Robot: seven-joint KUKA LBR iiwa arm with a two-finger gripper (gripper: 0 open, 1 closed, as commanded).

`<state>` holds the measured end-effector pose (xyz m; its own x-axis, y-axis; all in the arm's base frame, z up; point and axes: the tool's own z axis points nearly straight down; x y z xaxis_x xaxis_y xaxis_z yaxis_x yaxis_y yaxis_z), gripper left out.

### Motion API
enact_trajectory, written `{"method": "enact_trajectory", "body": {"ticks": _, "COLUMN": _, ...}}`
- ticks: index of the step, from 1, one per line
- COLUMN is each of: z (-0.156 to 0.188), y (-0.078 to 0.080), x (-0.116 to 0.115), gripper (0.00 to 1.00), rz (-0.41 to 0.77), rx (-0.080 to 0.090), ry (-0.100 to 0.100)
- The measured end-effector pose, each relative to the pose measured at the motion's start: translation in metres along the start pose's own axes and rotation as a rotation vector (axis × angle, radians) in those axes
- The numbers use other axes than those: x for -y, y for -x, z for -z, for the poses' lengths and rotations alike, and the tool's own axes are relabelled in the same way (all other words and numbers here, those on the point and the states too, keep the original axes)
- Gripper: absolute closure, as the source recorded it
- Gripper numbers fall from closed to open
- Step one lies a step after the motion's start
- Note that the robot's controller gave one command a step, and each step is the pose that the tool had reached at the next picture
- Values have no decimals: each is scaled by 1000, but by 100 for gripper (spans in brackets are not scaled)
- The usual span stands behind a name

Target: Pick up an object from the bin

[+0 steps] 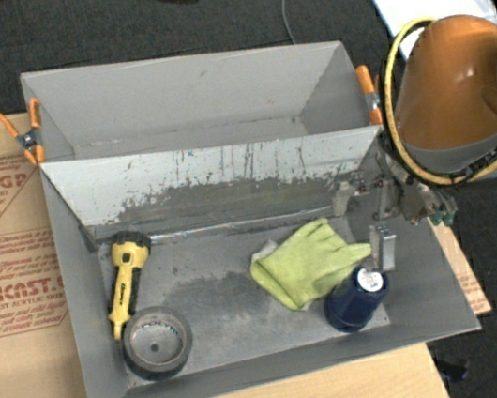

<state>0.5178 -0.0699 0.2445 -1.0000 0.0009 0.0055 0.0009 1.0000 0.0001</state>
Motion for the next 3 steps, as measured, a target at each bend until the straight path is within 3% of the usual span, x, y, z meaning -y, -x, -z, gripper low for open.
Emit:
{"method": "enact_trajectory", "body": {"ticks": 1, "z": 3, "y": 2, "x": 0, "gripper": 0, "rz": 2, "rx": 10, "ry": -1}}
{"method": "enact_trajectory", "body": {"ticks": 2, "z": -91, "y": 10, "x": 6, "gripper": 0, "rz": 67, "rx": 10, "ry": -2}}
{"method": "enact_trajectory", "body": {"ticks": 3, "z": -102, "y": -13, "x": -37, "gripper": 0, "rz": 98, "rx": 31, "ry": 0}}
